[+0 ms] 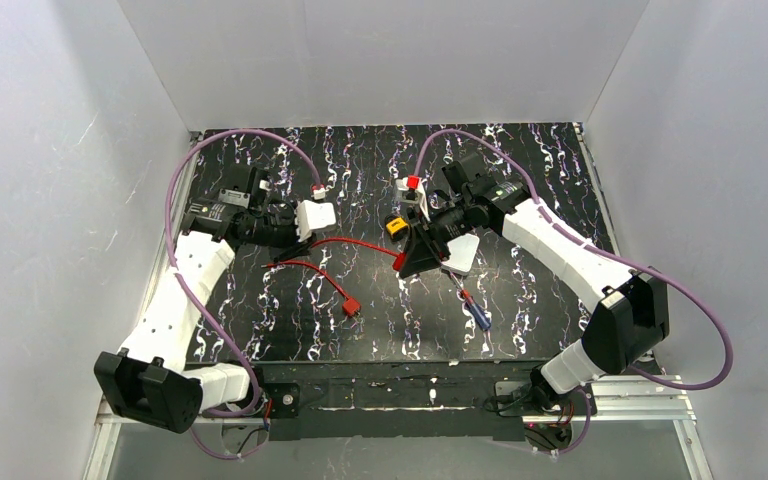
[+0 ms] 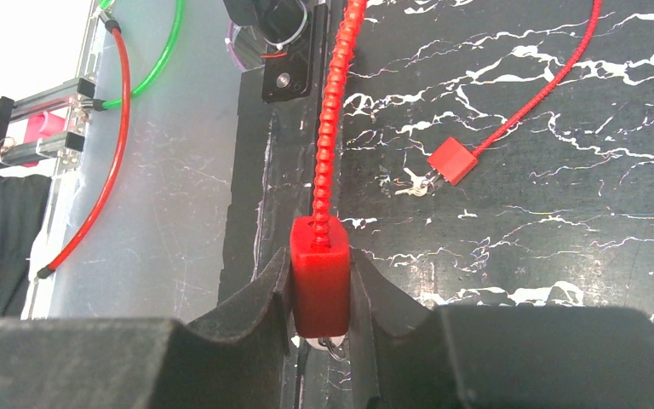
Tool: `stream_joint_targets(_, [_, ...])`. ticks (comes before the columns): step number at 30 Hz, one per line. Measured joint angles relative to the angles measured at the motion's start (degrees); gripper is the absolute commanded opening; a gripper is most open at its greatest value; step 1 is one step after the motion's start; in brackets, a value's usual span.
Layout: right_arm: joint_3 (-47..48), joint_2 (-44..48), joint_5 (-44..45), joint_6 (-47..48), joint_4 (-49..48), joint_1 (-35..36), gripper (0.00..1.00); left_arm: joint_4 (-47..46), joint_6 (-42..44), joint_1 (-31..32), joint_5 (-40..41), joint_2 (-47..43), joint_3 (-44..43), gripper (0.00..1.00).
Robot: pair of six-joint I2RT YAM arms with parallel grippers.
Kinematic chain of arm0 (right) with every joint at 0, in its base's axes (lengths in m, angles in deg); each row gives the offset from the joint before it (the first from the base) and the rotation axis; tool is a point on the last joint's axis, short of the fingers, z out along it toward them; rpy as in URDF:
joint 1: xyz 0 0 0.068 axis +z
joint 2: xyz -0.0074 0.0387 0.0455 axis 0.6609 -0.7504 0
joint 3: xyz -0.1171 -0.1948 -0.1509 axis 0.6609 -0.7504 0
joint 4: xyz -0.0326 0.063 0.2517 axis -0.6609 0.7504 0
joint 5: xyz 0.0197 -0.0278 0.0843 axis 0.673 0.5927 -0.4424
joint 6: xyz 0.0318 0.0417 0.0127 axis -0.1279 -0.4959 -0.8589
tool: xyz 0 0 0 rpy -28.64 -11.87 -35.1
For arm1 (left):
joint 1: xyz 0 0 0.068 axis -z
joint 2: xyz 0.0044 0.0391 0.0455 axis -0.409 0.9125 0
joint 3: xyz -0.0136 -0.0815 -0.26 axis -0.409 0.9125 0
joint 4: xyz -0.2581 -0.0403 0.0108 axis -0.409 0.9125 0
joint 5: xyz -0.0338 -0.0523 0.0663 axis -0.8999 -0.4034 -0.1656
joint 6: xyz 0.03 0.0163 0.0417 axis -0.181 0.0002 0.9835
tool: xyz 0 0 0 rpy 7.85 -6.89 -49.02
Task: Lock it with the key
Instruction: Lock the lock.
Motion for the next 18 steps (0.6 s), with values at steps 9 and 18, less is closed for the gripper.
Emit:
stream_joint_targets(9, [-0.15,0.02,1.14,-2.82,-4.48,0.0,0.01,-0.98,-5.18,-0.28,-4.46,-0.02,0.02,0.0])
stream_joint_targets(18, [-5.99,1.07,7.15,-14.97,-26.21,-0.09,0.01,-18.45,-35.69,-0.68,-15.56,-1.79,5.62,0.0])
